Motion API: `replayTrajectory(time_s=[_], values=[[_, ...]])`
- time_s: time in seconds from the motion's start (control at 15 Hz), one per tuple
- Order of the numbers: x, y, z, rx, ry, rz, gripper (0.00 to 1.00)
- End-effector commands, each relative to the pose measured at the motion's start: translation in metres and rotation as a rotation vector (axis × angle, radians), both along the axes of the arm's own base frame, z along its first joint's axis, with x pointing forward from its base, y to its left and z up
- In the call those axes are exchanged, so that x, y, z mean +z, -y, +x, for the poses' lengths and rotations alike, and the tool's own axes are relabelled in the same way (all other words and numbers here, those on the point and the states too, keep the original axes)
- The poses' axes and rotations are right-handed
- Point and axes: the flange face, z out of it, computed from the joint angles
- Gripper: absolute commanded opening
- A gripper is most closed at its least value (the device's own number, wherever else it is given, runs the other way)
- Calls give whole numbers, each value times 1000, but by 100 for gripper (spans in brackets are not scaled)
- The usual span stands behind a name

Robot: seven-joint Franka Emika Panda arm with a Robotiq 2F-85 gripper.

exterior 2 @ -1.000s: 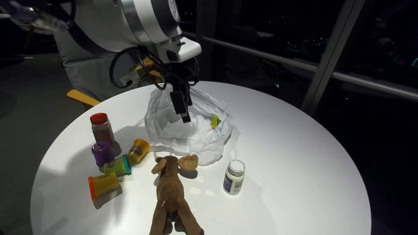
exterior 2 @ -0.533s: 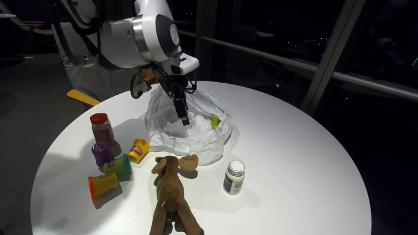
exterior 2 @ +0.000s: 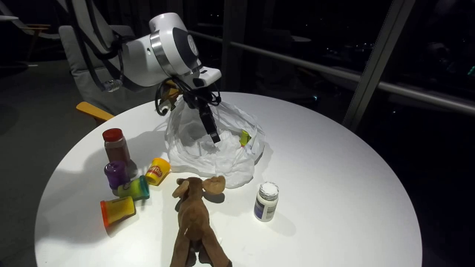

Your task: Pick up the objects from the plastic and put them on the table

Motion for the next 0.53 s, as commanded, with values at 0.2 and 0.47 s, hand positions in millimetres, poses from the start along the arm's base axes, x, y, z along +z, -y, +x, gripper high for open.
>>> replayTrajectory(time_s=[0.2, 0.47], values=[[7, 4, 24, -38, 57, -34, 100], [1, 11, 28, -82, 62, -46, 100]])
